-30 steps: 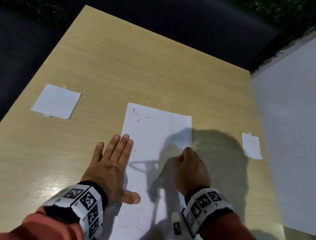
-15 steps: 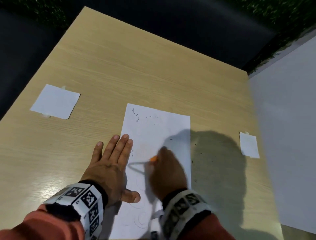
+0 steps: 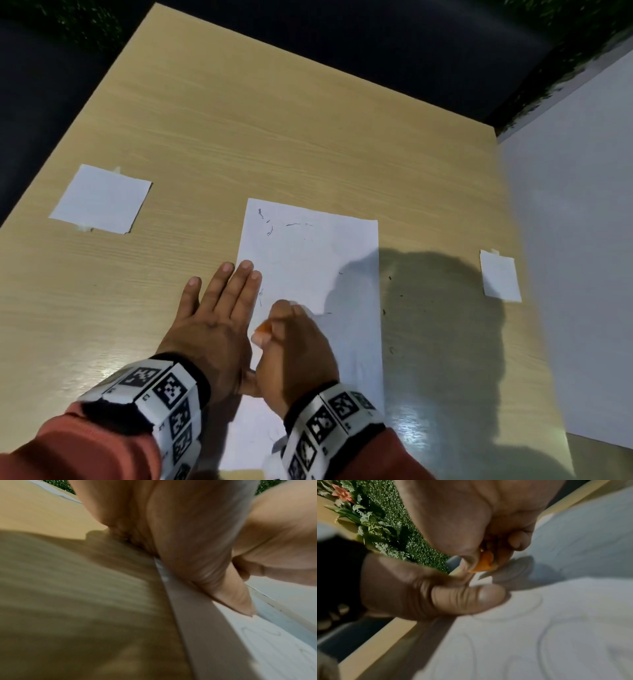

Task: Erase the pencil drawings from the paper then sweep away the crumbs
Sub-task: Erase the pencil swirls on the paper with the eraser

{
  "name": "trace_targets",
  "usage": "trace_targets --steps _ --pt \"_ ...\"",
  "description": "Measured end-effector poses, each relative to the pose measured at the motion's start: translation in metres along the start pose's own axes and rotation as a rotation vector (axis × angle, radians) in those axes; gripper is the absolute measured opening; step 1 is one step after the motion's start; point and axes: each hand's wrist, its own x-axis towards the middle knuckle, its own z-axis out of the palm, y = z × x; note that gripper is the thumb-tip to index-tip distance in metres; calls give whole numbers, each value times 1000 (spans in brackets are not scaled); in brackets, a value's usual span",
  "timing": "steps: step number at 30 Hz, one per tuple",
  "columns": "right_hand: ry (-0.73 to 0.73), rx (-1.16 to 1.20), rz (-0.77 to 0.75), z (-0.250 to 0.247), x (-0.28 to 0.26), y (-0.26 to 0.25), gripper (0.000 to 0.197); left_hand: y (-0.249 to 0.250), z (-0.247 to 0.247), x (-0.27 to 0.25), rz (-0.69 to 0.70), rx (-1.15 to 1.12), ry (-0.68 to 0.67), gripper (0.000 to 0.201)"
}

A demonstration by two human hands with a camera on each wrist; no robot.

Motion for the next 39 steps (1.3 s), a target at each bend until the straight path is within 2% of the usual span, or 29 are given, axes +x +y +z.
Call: trace_targets --steps 2,5,7,10,11,12,15,16,18,20,22,24,26,29,33,34,37,39 --pt "83 -82 1 -11 10 16 9 1 -1 1 -33 20 -80 139" --pt "188 -176 124 -31 26 47 6 2 -3 2 -40 55 -129 141" --pt "204 -118 -6 -27 30 27 10 3 -3 0 -42 46 -133 141" --pt "106 -102 -276 -1 29 -2 22 2 -3 -1 -23 13 -87 144" --pt "71 -113 -267 -4 34 1 21 1 -3 0 -27 30 -86 144" --pt "62 -95 -193 -11 42 8 15 1 -3 1 -35 56 -103 143" --pt "118 -130 93 -42 66 31 19 4 -2 3 -46 64 -128 141" --pt "143 -163 119 -46 69 32 19 3 -1 3 -42 68 -126 141" --pt "161 -134 78 -39 63 16 19 2 0 1 -41 51 -126 141" --pt "57 -34 -40 -18 48 -3 13 1 -1 2 -26 33 -104 142" --pt "-25 -50 -128 -7 46 -4 15 1 -1 1 -27 43 -96 141" --pt "64 -113 -53 -23 64 21 14 2 -1 2 -37 48 -99 140" --pt "169 -236 130 -56 75 56 13 3 -1 1 -35 25 -71 140" --pt "240 -269 280 -87 49 88 12 2 1 1 -30 -16 -27 140" --pt "121 -128 132 -46 -29 70 15 11 17 -2 -85 -123 140 140" --pt "77 -106 86 -33 -42 67 15 13 22 -6 -103 -106 108 139" --pt "-18 -140 28 -13 -49 72 18 14 36 -23 -128 -150 114 127" --pt "58 -190 -45 -22 -35 81 17 14 42 -34 -109 -119 220 121"
